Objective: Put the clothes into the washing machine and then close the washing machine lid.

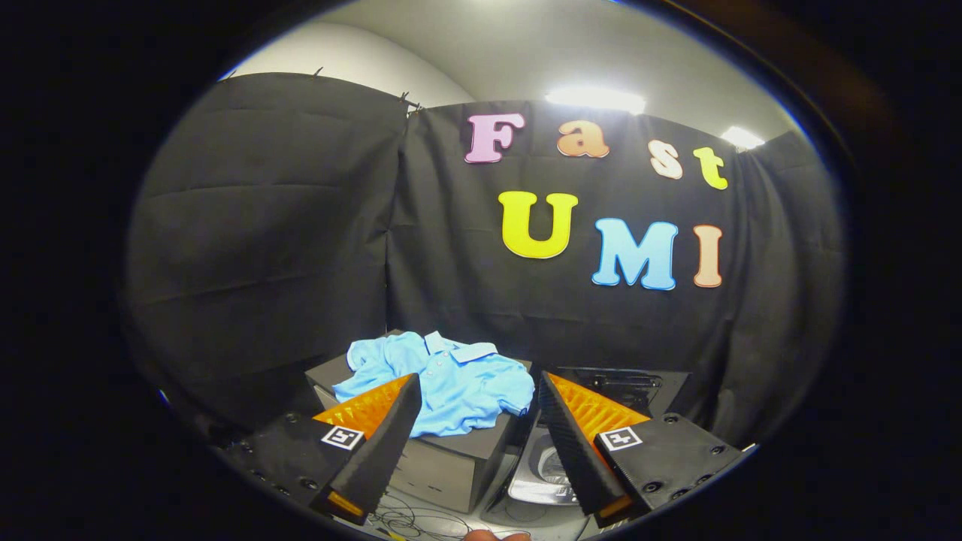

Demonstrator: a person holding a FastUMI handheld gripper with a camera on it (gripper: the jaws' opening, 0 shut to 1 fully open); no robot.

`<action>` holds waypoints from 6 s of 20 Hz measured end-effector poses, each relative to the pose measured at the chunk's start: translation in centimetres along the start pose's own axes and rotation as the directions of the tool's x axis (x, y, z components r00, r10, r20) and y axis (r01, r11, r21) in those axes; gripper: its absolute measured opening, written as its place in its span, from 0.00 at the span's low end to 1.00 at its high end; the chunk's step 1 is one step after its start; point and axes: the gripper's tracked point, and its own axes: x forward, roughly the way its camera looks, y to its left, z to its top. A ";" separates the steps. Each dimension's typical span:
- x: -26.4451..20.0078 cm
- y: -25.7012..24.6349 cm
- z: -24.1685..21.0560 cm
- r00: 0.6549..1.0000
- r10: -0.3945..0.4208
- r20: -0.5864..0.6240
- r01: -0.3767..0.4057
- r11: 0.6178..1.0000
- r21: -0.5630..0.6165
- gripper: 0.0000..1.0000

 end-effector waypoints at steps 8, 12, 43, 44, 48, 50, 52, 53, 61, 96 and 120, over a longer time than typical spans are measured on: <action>6.6 2.2 0.3 0.992 0.073 -0.105 -0.074 0.997 -0.003 0.98; 10.0 2.7 -0.1 0.982 0.088 -0.165 -0.094 0.995 -0.029 0.98; 25.5 10.4 -11.7 0.824 0.079 -0.561 -0.087 0.996 0.013 0.99; 25.5 10.6 -11.7 0.826 0.091 -0.556 -0.100 0.995 0.014 0.99; 25.8 11.7 -11.8 0.817 0.158 -0.554 -0.175 0.984 0.022 0.77; 25.7 11.9 -11.7 0.809 0.174 -0.562 -0.185 0.982 0.038 0.55; 25.7 11.8 -11.5 0.810 0.165 -0.562 -0.186 0.982 0.020 0.33; 26.0 11.7 -11.3 0.819 0.162 -0.550 -0.178 0.984 0.023 0.33; 25.6 11.6 -10.3 0.834 0.177 -0.523 -0.186 0.982 0.036 0.09; 16.7 -10.0 11.6 0.998 0.068 -0.004 -0.065 0.972 0.224 0.08; 10.9 -27.8 -0.8 0.977 -0.177 -0.121 0.205 0.933 0.296 0.08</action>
